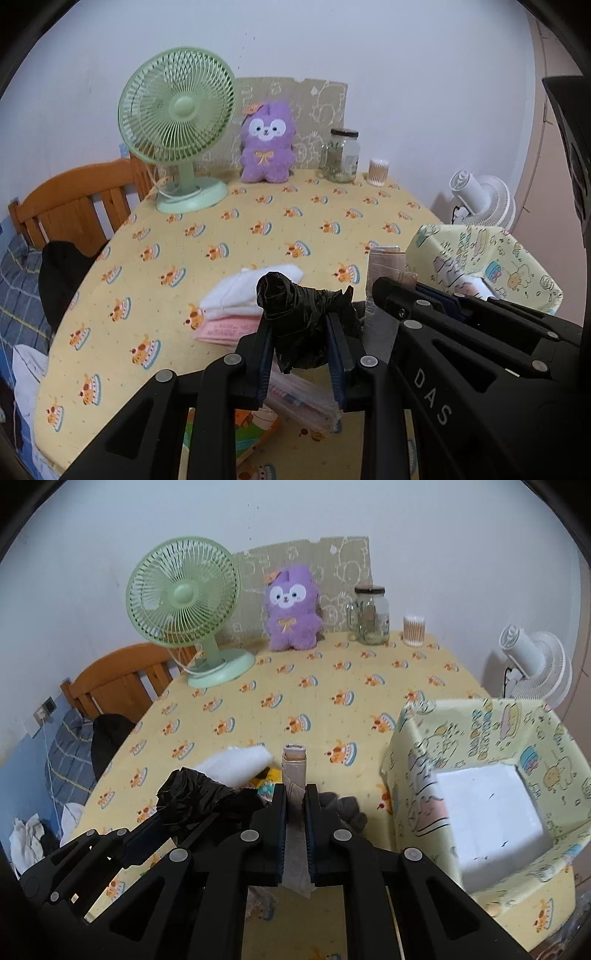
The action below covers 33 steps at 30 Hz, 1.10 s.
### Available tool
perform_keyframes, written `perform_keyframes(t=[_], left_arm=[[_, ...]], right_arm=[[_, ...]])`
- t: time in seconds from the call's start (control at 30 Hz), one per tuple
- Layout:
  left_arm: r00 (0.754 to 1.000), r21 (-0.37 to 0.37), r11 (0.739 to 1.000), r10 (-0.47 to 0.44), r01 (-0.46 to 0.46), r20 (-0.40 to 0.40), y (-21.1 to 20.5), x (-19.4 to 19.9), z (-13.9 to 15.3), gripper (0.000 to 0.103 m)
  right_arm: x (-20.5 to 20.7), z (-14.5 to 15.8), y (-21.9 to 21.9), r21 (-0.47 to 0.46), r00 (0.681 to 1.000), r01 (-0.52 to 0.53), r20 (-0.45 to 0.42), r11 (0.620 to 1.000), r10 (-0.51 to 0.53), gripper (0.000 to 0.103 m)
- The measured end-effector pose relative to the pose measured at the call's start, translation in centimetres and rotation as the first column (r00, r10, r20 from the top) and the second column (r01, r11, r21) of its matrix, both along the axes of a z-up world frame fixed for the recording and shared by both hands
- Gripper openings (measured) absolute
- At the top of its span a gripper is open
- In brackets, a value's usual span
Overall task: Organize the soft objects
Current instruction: 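Lift both held items and carry them toward the patterned gift box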
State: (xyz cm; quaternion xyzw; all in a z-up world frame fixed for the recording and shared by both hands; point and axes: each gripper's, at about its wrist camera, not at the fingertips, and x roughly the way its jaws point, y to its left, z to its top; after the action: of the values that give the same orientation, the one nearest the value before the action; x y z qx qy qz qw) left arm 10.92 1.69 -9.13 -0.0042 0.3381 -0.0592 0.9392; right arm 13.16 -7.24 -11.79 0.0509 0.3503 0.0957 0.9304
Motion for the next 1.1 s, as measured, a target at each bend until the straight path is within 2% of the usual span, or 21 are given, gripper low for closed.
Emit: perform_keyframes(t=[0.4, 0.57, 0.7, 1.1], left_arm=[[0.997, 0.025, 1.000, 0.005, -0.007, 0.079, -0.7, -1.4, 3.7, 0.025], [0.994, 0.014, 1.000, 0.005, -0.007, 0.105, -0.9, -1.7, 5.1, 0.025], [0.992, -0.001, 1.000, -0.001, 0.001, 0.122, -1.1, -1.7, 5.9, 0.025], [0.985, 0.015, 0.999, -0.039, 0.036, 0.166, -3.6, -1.5, 7.7, 0.025]], right_arm=[[-2.0, 3.9, -0.7, -0.027, 0.995, 0.009, 0.098, 1.000, -0.006, 0.012], [-2.4, 5.5, -0.9, -0.042, 0.991, 0.007, 0.134, 0.999, -0.001, 0.012], [-2.6, 6.4, -1.2, -0.047, 0.988, 0.010, 0.157, 0.999, -0.002, 0.012], [-2.9, 8.3, -3.4, -0.048, 0.979, 0.037, 0.203, 0.998, -0.026, 0.012]])
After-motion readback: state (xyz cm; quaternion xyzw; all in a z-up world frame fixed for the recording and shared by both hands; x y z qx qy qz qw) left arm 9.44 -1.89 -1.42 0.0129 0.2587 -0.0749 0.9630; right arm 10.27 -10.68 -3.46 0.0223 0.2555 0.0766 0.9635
